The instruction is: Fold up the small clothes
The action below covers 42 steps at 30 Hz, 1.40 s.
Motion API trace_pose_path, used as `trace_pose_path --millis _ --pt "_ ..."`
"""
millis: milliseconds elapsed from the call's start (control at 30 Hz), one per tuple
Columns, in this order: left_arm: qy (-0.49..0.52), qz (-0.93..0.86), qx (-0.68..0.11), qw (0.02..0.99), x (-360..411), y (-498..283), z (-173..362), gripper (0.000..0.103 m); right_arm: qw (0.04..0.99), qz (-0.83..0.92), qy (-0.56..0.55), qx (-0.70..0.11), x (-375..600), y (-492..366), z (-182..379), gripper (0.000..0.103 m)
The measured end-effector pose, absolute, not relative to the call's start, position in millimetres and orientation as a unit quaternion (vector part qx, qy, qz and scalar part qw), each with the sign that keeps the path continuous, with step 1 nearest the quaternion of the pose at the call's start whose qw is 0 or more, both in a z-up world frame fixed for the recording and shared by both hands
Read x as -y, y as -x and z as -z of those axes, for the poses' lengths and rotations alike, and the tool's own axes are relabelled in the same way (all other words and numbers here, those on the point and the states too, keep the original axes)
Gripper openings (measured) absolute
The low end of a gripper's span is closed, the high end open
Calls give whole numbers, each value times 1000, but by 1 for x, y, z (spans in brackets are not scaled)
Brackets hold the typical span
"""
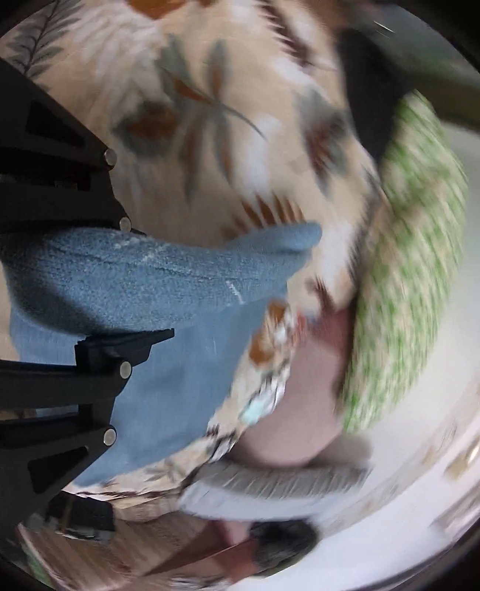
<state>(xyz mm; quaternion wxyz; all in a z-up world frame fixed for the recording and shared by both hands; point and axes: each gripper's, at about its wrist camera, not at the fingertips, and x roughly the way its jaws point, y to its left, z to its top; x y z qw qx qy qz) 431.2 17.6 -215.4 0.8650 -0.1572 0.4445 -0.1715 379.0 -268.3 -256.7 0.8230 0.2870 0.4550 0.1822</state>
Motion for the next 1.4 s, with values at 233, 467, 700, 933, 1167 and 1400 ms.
trace_pose_path --millis 233,467,700,933,1167,1400 --pt "51 253 -431 865 147 -402 148 28 843 -103 -361 -385 395 -335 217 18" --pt "31 364 -476 800 312 -380 176 12 822 -51 -423 -378 485 -303 236 21" --pt "36 308 -396 864 256 -385 135 57 824 -110 -463 -308 512 -303 218 76" --pt "-21 178 -470 865 157 -391 202 58 873 -170 -330 -317 424 -326 176 78" --pt "-65 202 -481 850 159 -363 269 59 901 -146 -131 -387 350 -324 190 65" --pt "-37 243 -485 839 137 -361 268 66 855 -84 -139 -493 361 -353 257 64"
